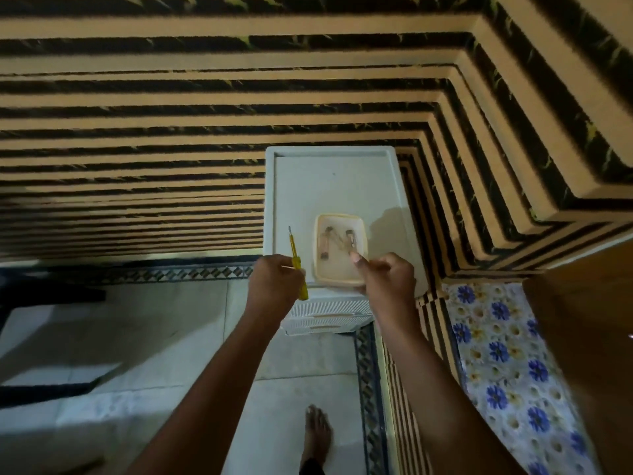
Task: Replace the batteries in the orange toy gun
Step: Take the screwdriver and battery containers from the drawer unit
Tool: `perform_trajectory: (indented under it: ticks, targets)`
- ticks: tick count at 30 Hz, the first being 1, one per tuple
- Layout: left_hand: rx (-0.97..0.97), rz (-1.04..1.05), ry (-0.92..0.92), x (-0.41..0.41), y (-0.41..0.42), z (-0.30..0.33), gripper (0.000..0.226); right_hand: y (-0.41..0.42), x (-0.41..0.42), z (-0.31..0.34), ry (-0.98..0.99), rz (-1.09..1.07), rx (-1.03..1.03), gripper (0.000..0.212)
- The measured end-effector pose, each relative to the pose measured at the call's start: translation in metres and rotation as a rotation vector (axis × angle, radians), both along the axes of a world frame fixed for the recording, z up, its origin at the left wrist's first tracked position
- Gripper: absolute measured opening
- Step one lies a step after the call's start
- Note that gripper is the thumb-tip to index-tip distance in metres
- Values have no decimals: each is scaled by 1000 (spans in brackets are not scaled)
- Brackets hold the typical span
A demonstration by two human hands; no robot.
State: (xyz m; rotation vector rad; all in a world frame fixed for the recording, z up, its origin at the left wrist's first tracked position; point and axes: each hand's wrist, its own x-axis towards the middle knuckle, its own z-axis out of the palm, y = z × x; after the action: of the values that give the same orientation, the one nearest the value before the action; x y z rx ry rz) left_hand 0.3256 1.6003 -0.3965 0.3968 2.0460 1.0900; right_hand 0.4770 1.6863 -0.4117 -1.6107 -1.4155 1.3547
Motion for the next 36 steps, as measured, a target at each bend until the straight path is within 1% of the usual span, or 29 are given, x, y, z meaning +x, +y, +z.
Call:
perform_trajectory:
  ticks: [2, 3, 6, 8, 12, 15, 18, 19, 23, 26, 29, 31, 34, 36]
  targets:
    - [38, 34, -43, -7, -40, 11, 8, -31, -7, 14, 56, 46, 0, 36]
    - [59, 30, -39, -7, -53, 16, 8, -41, -7, 17, 86, 56, -7, 37]
    - [142, 126, -10, -13, -129, 40, 5, -101, -23, 34, 123, 194, 6, 39]
    - [147, 178, 13, -16, -176, 54, 1, -140, -32, 43, 150, 260, 5, 40]
    - [141, 316, 43, -23, -291, 76, 4, -239, -53, 62, 180, 391, -11, 38]
    - [138, 416, 22, -21, -384, 88, 5, -321, -61, 76, 163, 500, 10, 36]
    - [176, 540, 12, -19, -473, 92, 11, -398, -72, 87, 130, 587, 13, 31]
    - [177, 569, 22, -17, -511, 95, 12, -431, -76, 90, 118, 622, 7, 31]
    - [150, 646, 68, -15, -610, 98, 13, -519, -91, 93, 133, 689, 6, 33]
    - [112, 707, 93, -22, -689, 104, 18, -590, -111, 93, 125, 781, -28, 35]
    - [93, 745, 120, -36, -741, 106, 26, -634, -136, 90, 111, 841, -32, 35]
    - [64, 801, 114, -53, -774, 102, 20, -667, -159, 86, 121, 872, -32, 36]
    - [48, 833, 88, -84, -821, 89, 17, -710, -196, 74, 152, 901, -39, 38]
    - [37, 846, 78, -106, -846, 78, 23, -735, -219, 64, 167, 902, -49, 40]
